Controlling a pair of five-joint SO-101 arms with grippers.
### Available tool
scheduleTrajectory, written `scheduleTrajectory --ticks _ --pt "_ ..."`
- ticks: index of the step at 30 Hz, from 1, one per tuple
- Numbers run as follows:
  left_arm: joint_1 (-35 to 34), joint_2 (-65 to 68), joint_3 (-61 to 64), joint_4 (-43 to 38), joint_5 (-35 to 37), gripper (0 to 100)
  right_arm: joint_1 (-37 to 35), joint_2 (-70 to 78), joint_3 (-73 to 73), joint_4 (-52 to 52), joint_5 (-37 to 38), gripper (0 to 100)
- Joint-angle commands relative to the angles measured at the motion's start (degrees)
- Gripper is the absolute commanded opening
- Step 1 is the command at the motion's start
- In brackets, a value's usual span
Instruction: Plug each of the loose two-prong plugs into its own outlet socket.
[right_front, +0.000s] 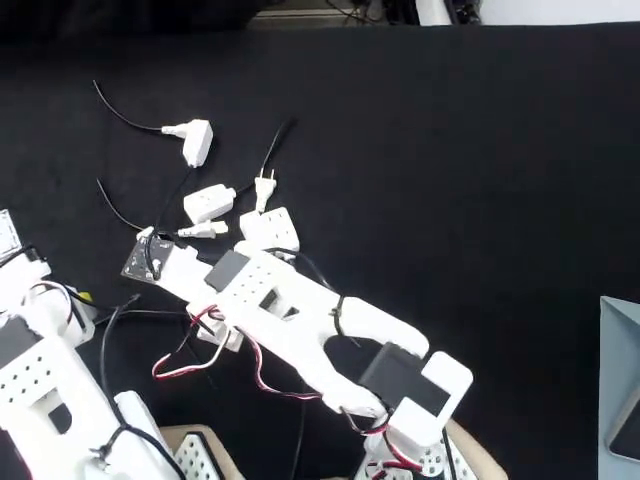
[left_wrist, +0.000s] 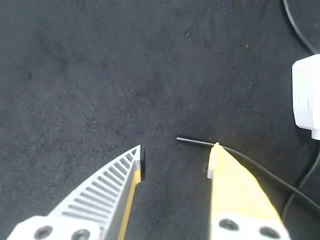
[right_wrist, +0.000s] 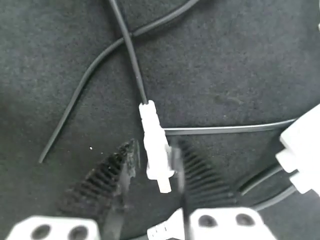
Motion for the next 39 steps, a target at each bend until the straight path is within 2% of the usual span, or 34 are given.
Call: scheduleTrajectory --ticks 1,15,20,39 --pt "-0.13 -1.32 0.13 -0.97 0.53 22 -0.44 -0.22 -2.68 -0.18 0.44 3.6" --pt "-0.13 -1.32 0.22 -0.97 0.53 22 -0.26 0.31 -2.42 0.09 0.26 3.8" --pt "-0.13 -1.32 0.22 -0.97 0.53 22 -0.26 0.31 -1.63 0.35 0.00 11.7" --pt "-0.04 -1.32 0.84 -1.05 0.53 22 -0.18 4.00 -2.07 0.09 0.18 8.8"
